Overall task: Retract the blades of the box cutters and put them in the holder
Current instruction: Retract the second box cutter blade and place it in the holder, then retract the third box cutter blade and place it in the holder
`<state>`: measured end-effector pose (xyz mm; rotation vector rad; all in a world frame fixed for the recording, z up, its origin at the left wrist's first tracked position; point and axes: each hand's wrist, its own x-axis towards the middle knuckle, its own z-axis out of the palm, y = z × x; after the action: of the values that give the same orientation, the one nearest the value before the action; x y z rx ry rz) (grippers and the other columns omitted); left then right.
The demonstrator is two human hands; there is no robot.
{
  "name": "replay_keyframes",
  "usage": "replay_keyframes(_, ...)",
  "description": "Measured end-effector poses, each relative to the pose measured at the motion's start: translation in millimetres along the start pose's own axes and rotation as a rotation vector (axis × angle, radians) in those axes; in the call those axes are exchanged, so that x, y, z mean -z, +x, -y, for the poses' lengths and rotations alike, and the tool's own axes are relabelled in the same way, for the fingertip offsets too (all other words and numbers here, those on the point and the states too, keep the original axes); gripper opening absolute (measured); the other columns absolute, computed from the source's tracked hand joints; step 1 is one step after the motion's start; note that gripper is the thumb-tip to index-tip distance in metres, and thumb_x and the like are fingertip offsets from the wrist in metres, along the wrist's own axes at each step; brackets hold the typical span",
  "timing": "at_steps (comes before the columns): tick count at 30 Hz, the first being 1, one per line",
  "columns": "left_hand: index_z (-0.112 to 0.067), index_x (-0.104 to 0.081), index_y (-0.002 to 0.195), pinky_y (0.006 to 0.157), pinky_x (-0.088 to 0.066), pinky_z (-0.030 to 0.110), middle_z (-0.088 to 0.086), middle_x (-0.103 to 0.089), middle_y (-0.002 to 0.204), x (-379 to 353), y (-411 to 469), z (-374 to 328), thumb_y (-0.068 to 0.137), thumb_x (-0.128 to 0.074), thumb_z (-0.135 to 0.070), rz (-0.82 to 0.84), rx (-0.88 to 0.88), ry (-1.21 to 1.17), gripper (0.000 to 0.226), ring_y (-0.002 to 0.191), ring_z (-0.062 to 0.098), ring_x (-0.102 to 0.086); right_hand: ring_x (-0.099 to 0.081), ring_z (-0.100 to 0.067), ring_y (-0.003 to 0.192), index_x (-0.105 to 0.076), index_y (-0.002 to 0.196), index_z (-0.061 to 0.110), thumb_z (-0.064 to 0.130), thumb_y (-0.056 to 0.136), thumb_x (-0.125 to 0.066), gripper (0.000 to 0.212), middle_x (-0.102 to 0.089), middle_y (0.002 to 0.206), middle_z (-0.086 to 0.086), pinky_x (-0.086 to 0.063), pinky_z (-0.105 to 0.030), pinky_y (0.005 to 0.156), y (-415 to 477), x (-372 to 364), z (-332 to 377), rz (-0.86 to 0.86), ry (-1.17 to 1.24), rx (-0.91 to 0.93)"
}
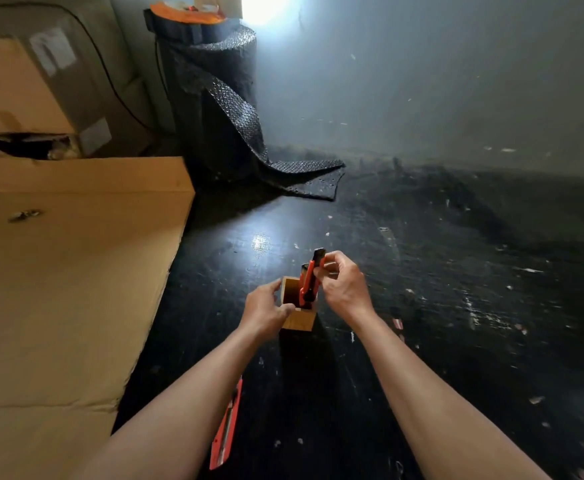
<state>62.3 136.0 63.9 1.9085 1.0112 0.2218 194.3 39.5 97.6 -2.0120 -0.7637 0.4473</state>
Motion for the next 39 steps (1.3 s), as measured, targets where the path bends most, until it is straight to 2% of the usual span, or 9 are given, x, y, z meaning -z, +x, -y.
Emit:
replay_keyframes(3,-0.014,-0.050,0.149,0.101,-0.054,0.040,0.012,-0.065,0.139,-9.1,8.1,3.2,0.088,-0.078,-0.009,-0.010,0.029,-0.010,0.067,0.123,0.025,-0.064,-0.061,0.001,0.075,-0.068,0.107,0.012,0.020,0.098,-0.066,0.012,-0.071,0.101,-0.001,-0.044,-0.008,0.050,9.0,-10.5,-7.6,0.048,-0.054,-0.022)
replay_keyframes(5,-0.015,-0.053,0.147,0.106,-0.054,0.042,0.010,-0.065,0.140,-14.5,13.0,8.0,0.088,-0.077,-0.006,-0.032,0.042,-0.008,0.064,0.127,0.026,-0.063,-0.065,-0.006,0.077,-0.070,0.105,0.015,0.020,0.097,-0.066,0.010,-0.073,0.100,-0.002,-0.043,-0.008,0.052,13.7,-17.1,-10.3,0.068,-0.093,-0.021)
replay_keyframes(9,-0.017,-0.063,0.140,0.104,-0.053,0.033,0.006,-0.070,0.135,-20.9,16.0,16.2,0.089,-0.074,-0.001,-0.076,0.057,-0.017,0.054,0.121,0.020,-0.068,-0.071,-0.022,0.088,-0.071,0.102,0.018,0.020,0.095,-0.067,0.008,-0.077,0.102,-0.007,-0.059,-0.034,0.070,21.1,-31.0,-15.6,0.106,-0.135,-0.033)
replay_keyframes(12,-0.018,-0.065,0.137,0.103,-0.053,0.031,0.004,-0.072,0.132,-23.1,17.5,20.6,0.088,-0.076,-0.002,-0.097,0.064,-0.031,0.053,0.118,0.017,-0.069,-0.072,-0.027,0.093,-0.072,0.102,0.018,0.021,0.095,-0.066,0.010,-0.077,0.102,-0.009,-0.061,-0.046,0.081,22.5,-39.8,-20.6,0.128,-0.169,-0.044)
replay_keyframes(23,-0.016,-0.066,0.137,0.105,-0.052,0.036,0.006,-0.071,0.133,-21.0,18.5,25.3,0.090,-0.073,-0.004,-0.076,0.047,-0.043,0.048,0.122,0.022,-0.067,-0.071,-0.027,0.110,-0.069,0.127,0.011,0.016,0.096,-0.064,0.031,-0.076,0.120,-0.010,-0.059,-0.042,0.096,7.2,-32.0,-15.0,0.066,-0.155,0.007)
replay_keyframes(26,-0.011,-0.061,0.140,0.103,-0.052,0.038,0.008,-0.068,0.138,-14.8,12.9,26.5,0.091,-0.075,-0.009,-0.070,0.048,-0.038,0.051,0.124,0.025,-0.066,-0.071,-0.027,0.111,-0.067,0.130,0.010,0.016,0.097,-0.064,0.034,-0.074,0.123,-0.011,-0.058,-0.039,0.094,-1.4,-30.4,-8.8,0.053,-0.189,0.025)
replay_keyframes(31,-0.010,-0.057,0.144,0.108,-0.052,0.043,0.011,-0.063,0.144,6.4,-6.0,40.7,0.090,-0.076,-0.013,-0.066,0.027,0.021,0.057,0.129,0.025,-0.063,-0.072,-0.025,0.103,-0.072,0.119,0.013,0.019,0.097,-0.064,0.024,-0.076,0.114,-0.009,-0.060,-0.036,0.085,-30.0,-41.8,6.3,0.047,-0.211,0.027)
replay_keyframes(35,-0.011,-0.060,0.141,0.107,-0.052,0.035,0.009,-0.067,0.138,22.6,-33.8,63.3,0.090,-0.075,-0.014,-0.069,0.024,0.077,0.054,0.124,0.022,-0.066,-0.072,-0.023,0.104,-0.070,0.120,0.013,0.022,0.098,-0.063,0.025,-0.076,0.114,-0.007,-0.059,-0.037,0.090,-64.2,-64.5,10.0,0.119,-0.212,-0.011)
replay_keyframes(39,-0.011,-0.065,0.135,0.098,-0.054,0.027,0.008,-0.072,0.130,33.1,-60.7,91.1,0.093,-0.071,-0.014,-0.086,0.044,0.120,0.043,0.115,0.018,-0.070,-0.069,-0.019,0.107,-0.069,0.123,0.016,0.022,0.098,-0.064,0.027,-0.073,0.119,-0.005,-0.057,-0.033,0.092,-99.5,-92.5,2.8,0.214,-0.251,-0.055)
